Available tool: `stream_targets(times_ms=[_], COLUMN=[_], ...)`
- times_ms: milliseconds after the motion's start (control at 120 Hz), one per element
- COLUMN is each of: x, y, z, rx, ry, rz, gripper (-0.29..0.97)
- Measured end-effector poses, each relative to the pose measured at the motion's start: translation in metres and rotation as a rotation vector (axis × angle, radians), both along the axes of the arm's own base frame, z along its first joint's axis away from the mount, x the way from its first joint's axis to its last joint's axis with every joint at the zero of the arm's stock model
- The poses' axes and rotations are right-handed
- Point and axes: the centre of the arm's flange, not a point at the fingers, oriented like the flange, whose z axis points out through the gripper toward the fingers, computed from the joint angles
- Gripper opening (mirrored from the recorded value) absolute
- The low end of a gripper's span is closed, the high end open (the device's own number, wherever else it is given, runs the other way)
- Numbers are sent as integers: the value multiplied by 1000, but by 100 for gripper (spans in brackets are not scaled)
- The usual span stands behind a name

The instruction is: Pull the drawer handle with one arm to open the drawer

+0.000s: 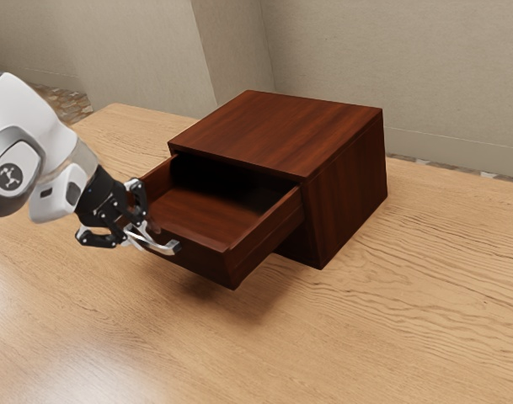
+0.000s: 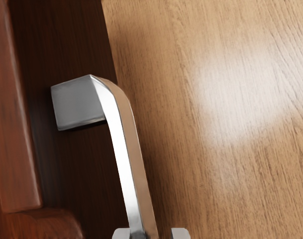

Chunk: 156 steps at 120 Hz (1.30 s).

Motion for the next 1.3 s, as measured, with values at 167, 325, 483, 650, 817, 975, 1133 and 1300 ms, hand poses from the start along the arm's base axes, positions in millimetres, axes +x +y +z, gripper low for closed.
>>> stream_targets(times_ms=[167,325,483,650,817,975,1133,1300], x=[-5,-9,-22,-9,41,72,80,77], y=[0,-4,-9,-20,-61,-97,-129,-136], z=[4,10,35,101,133,144,142,138], rx=[-5,-13,-29,4,61,87,105,89], ry=[6,4,-31,-74,21,133,201,240], rz=[-2,-12,-32,-45,-48,22,131,256], gripper=[7,11,13,19,40,55,62,65])
